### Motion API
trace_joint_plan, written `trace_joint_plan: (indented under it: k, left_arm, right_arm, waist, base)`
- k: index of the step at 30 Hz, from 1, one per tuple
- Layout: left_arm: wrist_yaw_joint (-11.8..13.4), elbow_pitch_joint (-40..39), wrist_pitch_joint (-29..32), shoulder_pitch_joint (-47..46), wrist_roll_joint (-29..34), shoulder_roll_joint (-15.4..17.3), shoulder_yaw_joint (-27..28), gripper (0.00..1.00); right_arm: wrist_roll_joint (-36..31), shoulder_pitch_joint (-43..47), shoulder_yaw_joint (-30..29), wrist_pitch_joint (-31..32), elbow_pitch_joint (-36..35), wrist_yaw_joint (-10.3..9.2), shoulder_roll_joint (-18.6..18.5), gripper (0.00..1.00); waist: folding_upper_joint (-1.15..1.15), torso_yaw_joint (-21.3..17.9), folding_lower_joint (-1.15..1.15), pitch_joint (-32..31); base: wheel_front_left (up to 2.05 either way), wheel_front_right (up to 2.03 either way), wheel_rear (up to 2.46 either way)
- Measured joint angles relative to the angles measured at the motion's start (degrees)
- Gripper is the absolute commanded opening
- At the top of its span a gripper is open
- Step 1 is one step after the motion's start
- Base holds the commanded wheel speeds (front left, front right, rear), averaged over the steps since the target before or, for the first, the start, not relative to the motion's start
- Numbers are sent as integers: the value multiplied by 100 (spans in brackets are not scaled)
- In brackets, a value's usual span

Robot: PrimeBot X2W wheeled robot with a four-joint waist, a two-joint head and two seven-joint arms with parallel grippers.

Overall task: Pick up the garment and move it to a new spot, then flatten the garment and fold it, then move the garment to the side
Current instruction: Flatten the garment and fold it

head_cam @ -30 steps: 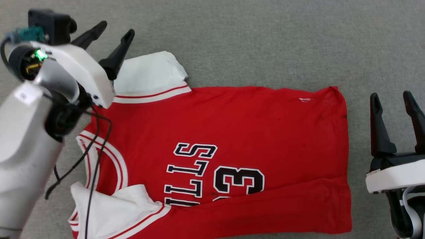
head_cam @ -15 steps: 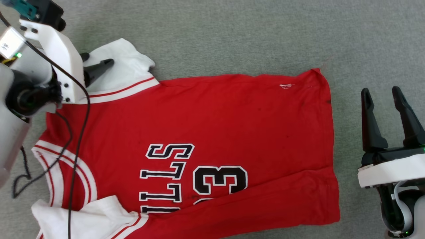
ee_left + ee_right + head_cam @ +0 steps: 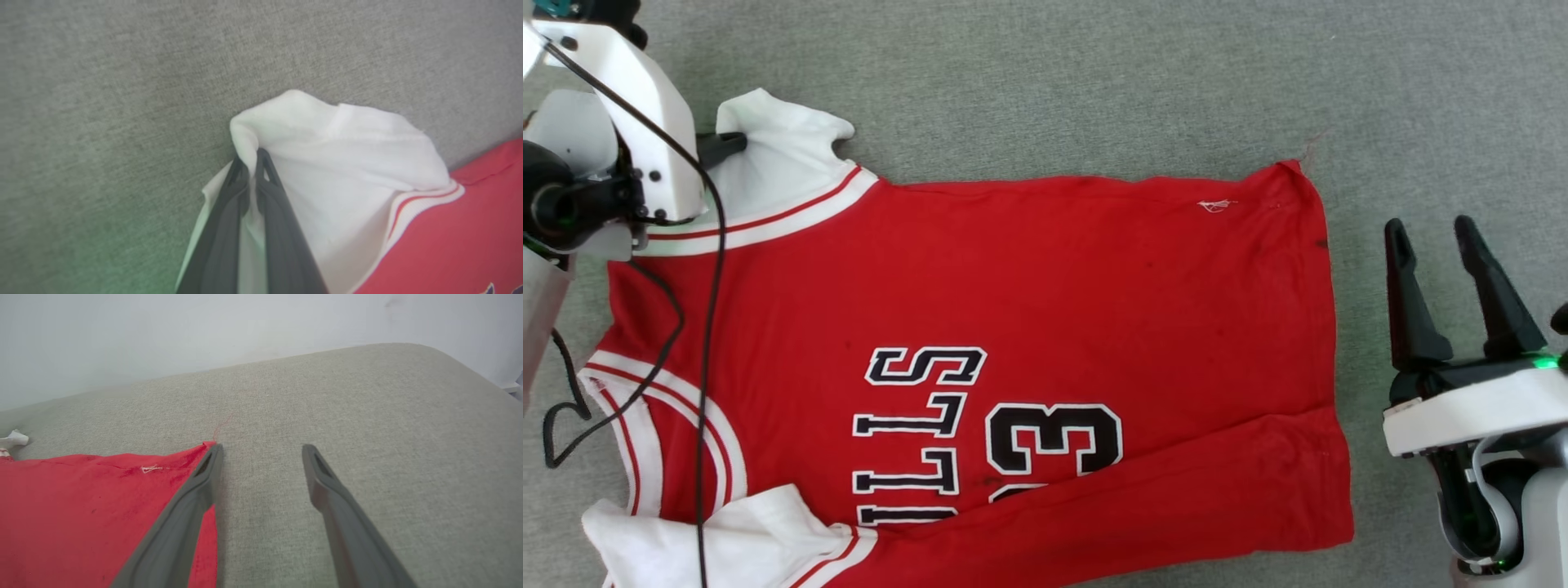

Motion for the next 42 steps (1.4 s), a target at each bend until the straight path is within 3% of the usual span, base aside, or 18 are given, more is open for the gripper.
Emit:
trace_joint_plan:
  k: [10,19,27,28,29,30,36,42]
  left_arm:
    - [-29,-210,-935,53,158,-302,4,0]
    - [-34,-866,-1457,126,320,-386,-65,0]
    - [-35,-1241,-1734,241,374,-420,-141,0]
    - [-35,-1273,-1748,275,374,-423,-151,0]
    - [-35,-1289,-1790,311,372,-416,-158,0]
    - [-35,-1301,-1819,337,371,-405,-169,0]
    - [-36,-1327,-2189,577,330,-345,-180,0]
    - [-44,-1333,-2564,984,320,-279,-179,0]
  right_arm:
    - [67,-629,19,915,786,1,-51,100]
    - [389,-1619,492,3309,1356,1,-869,100]
    - [386,-2270,758,5336,1785,0,-1265,100]
    - [356,-2322,749,5514,1820,0,-1290,42]
    - [355,-2349,737,5608,1838,0,-1292,5]
    - [352,-2368,717,5662,1857,0,-1290,0]
    - [345,-2327,570,5571,1869,1,-1227,0]
    - [331,-1948,330,5263,1405,1,-1206,0]
  waist:
    - [0,354,2,-226]
    - [0,805,2,-386]
    - [0,1100,2,-288]
    - [0,1126,2,-279]
    - [0,1150,1,-273]
    - [-1,1173,2,-272]
    - [0,1242,2,-409]
    - [0,1297,2,-734]
  base:
    - [0,0,0]
    - [0,0,0]
    - [0,0,0]
    - [0,0,0]
    - [0,0,0]
    - [0,0,0]
    - [0,0,0]
    - [0,0,0]
